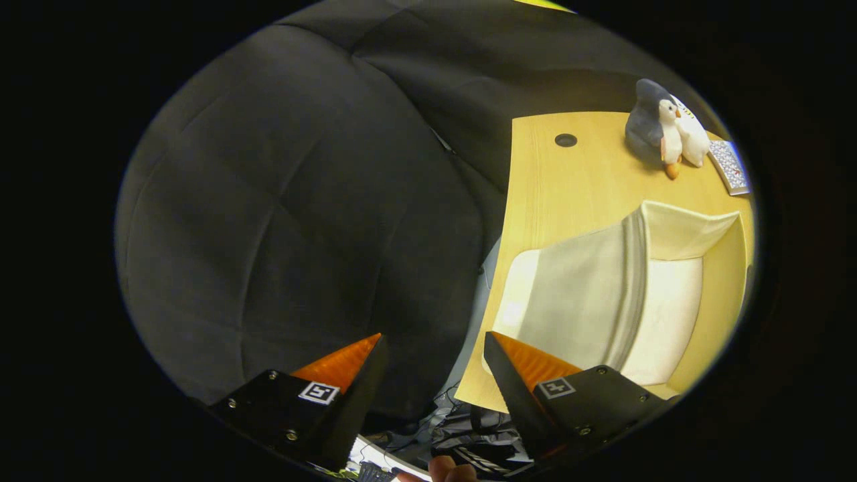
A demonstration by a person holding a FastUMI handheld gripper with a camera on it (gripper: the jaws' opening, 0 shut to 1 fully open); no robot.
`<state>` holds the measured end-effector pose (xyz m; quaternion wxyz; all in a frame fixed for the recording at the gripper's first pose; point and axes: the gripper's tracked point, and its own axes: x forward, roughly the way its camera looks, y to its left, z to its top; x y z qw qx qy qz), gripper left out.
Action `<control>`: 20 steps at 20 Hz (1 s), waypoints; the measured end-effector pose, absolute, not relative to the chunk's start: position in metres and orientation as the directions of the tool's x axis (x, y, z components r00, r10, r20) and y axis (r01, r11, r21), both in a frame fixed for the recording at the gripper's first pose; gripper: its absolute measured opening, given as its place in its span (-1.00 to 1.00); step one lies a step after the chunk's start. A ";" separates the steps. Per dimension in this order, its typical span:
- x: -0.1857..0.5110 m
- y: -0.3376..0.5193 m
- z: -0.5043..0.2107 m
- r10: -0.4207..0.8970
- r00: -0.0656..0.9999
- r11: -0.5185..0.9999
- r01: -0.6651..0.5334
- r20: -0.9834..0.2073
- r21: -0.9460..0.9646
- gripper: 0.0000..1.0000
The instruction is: Open the storage box then place both shoes into the box .Put the left shoe in first, then the right shoe, with the right side of both shoes facing outward in a uniform manner.
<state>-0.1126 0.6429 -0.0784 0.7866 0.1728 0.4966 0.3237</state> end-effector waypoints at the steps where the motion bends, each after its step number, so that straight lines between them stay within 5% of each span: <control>1: -0.110 0.625 -0.070 0.687 0.300 0.725 -0.336 -0.661 0.601 0.83; 8: -0.099 0.500 -0.046 0.693 0.358 0.721 -0.339 -0.626 0.604 0.83; 20: -0.073 0.286 -0.107 0.586 0.437 0.804 -0.202 -0.683 0.560 0.83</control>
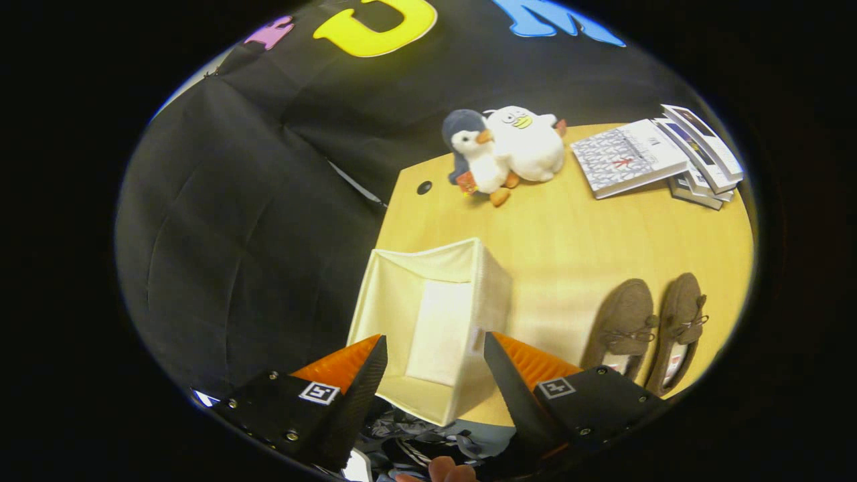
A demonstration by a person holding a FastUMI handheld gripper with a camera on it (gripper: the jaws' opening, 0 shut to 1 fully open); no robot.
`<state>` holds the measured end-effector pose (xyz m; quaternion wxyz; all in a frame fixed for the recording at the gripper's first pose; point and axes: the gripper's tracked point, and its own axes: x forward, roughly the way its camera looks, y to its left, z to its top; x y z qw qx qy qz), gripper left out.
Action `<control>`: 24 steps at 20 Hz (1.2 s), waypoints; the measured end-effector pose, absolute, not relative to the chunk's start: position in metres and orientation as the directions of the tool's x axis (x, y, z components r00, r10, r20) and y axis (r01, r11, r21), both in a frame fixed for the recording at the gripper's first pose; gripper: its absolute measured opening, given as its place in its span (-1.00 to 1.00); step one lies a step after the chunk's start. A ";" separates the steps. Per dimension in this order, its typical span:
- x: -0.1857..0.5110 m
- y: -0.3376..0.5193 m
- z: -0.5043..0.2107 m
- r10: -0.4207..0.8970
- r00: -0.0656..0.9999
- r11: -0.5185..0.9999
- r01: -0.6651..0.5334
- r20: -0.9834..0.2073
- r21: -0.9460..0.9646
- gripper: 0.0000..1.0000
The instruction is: Open the storage box then place both shoes into the box .Put the left shoe in first, then the right shoe, with the right side of both shoes facing outward in a uniform manner.
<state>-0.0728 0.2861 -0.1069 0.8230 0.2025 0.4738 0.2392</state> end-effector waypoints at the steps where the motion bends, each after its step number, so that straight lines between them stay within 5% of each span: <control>1: -0.074 0.274 -0.117 0.576 0.434 0.809 -0.182 -0.693 0.558 0.83; 13: -0.098 0.122 -0.235 0.386 0.362 0.917 -0.049 -0.849 0.396 0.84; 24: -0.090 0.110 -0.304 0.317 0.278 0.948 -0.096 -0.907 0.302 0.78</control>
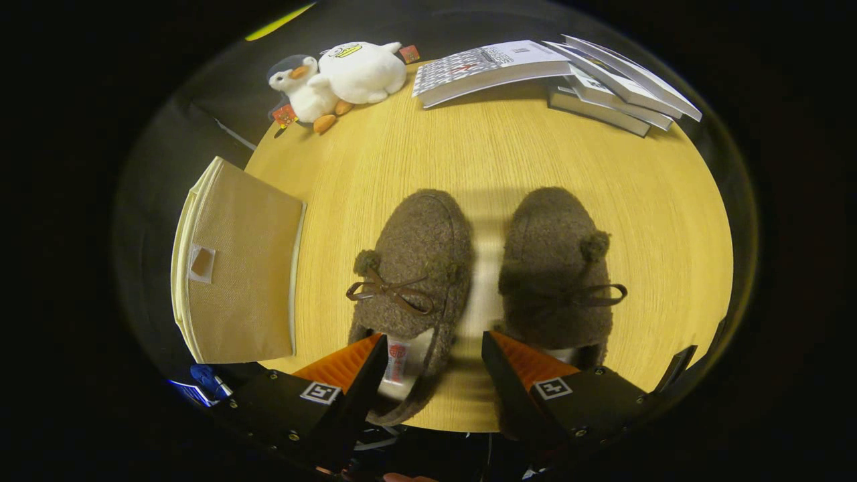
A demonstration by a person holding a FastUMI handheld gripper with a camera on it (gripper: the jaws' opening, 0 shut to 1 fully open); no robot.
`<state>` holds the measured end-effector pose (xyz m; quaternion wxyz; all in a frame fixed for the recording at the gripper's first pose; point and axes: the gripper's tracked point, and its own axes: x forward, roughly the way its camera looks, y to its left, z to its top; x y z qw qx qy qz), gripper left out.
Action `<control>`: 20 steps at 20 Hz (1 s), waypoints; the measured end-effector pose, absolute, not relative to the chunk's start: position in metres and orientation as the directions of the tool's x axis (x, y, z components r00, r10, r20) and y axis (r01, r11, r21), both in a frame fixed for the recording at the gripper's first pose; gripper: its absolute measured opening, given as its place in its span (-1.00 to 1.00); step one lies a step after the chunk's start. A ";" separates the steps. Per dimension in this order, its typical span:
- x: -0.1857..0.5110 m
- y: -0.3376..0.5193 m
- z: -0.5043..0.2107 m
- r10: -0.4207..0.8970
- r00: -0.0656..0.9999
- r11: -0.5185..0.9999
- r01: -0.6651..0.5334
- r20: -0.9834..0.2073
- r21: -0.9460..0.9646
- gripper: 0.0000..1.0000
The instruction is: Open the storage box then place both shoes into the box .Put the left shoe in first, then the right shoe, with the right side of both shoes facing outward in a uniform manner.
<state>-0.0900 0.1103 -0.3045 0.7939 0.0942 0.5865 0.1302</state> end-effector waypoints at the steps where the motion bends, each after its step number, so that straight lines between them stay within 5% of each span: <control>1: -0.087 0.112 -0.307 0.311 0.279 0.950 -0.107 -0.908 0.293 0.78; 6: -0.079 0.112 -0.325 0.277 0.262 0.961 -0.094 -0.925 0.261 0.51; 11: -0.074 0.106 -0.329 0.254 0.256 0.966 -0.112 -0.933 0.233 -0.88; 20: -0.069 0.114 -0.263 0.301 0.306 0.954 -0.105 -0.903 0.282 -1.00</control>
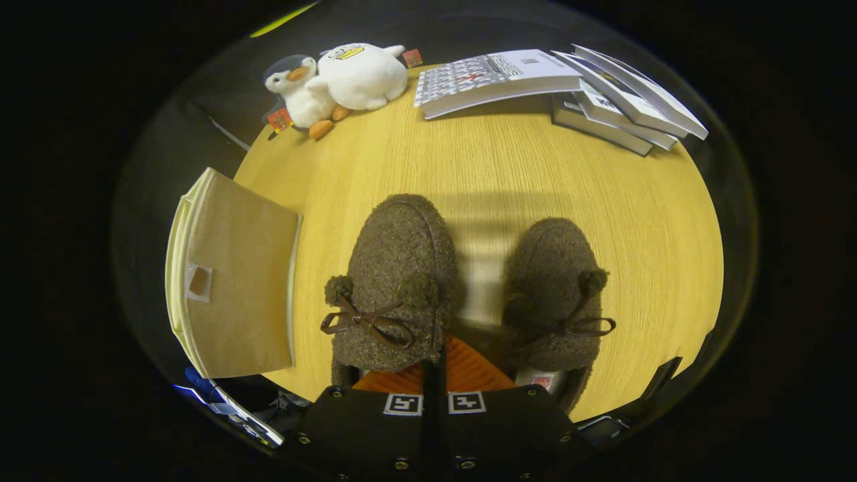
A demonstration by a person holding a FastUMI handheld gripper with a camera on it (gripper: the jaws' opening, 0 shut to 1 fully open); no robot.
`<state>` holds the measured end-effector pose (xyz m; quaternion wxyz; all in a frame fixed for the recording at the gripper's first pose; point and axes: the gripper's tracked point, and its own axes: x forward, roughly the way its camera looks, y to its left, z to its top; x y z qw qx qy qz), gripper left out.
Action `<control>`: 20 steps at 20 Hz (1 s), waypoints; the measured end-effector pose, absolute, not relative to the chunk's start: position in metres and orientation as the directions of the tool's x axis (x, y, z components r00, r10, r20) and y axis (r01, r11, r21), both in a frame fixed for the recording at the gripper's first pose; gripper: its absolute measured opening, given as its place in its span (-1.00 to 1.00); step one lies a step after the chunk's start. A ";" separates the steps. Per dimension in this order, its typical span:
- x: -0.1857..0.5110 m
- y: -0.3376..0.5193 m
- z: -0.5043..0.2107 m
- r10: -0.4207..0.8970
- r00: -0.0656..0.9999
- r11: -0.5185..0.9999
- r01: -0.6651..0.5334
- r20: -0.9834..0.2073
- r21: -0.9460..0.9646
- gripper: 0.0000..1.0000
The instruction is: Open the storage box then place both shoes into the box .Put the left shoe in first, then the right shoe, with the right side of both shoes facing outward in a uniform manner.
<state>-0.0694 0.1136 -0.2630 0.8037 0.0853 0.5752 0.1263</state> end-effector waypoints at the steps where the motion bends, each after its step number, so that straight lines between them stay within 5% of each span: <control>1: -0.068 0.117 -0.243 0.312 0.323 0.950 -0.121 -0.893 0.288 -1.00; 11: -0.058 0.219 -0.093 0.489 0.383 0.867 -0.310 -0.784 0.390 -1.00; 20: -0.051 0.367 -0.110 0.519 0.281 0.795 -0.505 -0.807 0.336 -1.00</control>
